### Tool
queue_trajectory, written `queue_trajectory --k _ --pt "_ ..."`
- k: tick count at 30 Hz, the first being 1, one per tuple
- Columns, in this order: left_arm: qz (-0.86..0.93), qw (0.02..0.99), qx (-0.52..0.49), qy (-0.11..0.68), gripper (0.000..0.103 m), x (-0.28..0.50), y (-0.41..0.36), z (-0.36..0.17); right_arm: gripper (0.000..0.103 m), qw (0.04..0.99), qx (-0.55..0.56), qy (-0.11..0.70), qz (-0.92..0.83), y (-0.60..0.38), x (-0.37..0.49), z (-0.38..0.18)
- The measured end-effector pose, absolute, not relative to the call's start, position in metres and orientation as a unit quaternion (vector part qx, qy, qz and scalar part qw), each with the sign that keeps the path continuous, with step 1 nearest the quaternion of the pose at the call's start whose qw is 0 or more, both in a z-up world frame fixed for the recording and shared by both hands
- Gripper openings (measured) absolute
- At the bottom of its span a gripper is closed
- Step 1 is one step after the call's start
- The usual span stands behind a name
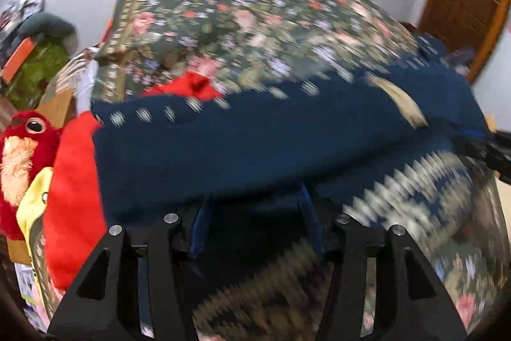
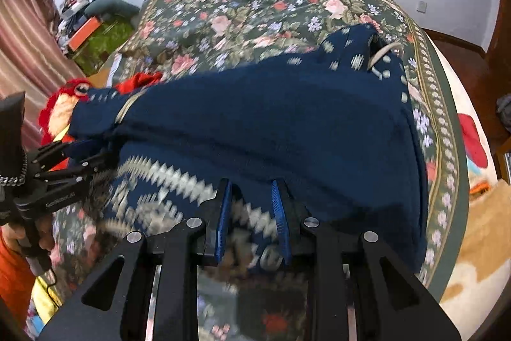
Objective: Fold large clothes
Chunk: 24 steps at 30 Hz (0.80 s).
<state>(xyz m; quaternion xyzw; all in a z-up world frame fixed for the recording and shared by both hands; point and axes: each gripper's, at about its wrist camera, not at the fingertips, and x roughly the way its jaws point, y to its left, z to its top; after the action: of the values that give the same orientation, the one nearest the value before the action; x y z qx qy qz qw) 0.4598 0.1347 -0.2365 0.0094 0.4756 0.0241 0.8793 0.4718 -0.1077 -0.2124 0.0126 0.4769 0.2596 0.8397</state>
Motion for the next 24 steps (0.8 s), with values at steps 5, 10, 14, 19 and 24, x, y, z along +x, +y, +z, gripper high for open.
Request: queue_trajectory --k 5,10,14,19,24 --pt "0.062 0.887 -0.007 0.458 0.052 0.502 0.164 -0.223 0.023 0.860 0.017 0.455 0.232 -0.110 0.511 -0.197" --pt "0.127 0.906 0.011 0.403 0.053 0.517 0.184 -0.186 0.023 0.906 0.028 0.386 0.174 -0.118 0.528 -0.158" --pt "0.124 0.920 -0.025 0.370 0.053 0.506 0.198 -0.159 0.023 0.914 0.024 0.359 0.186 -0.114 0.517 -0.136" --pt "0.089 0.920 -0.051 0.379 0.058 0.487 0.190 -0.160 0.024 0.902 -0.015 0.358 0.240 -0.086 0.486 -0.137" --pt "0.030 0.905 -0.032 0.424 0.061 0.472 0.156 -0.188 0.039 0.871 -0.049 0.386 0.301 -0.055 0.460 -0.162"
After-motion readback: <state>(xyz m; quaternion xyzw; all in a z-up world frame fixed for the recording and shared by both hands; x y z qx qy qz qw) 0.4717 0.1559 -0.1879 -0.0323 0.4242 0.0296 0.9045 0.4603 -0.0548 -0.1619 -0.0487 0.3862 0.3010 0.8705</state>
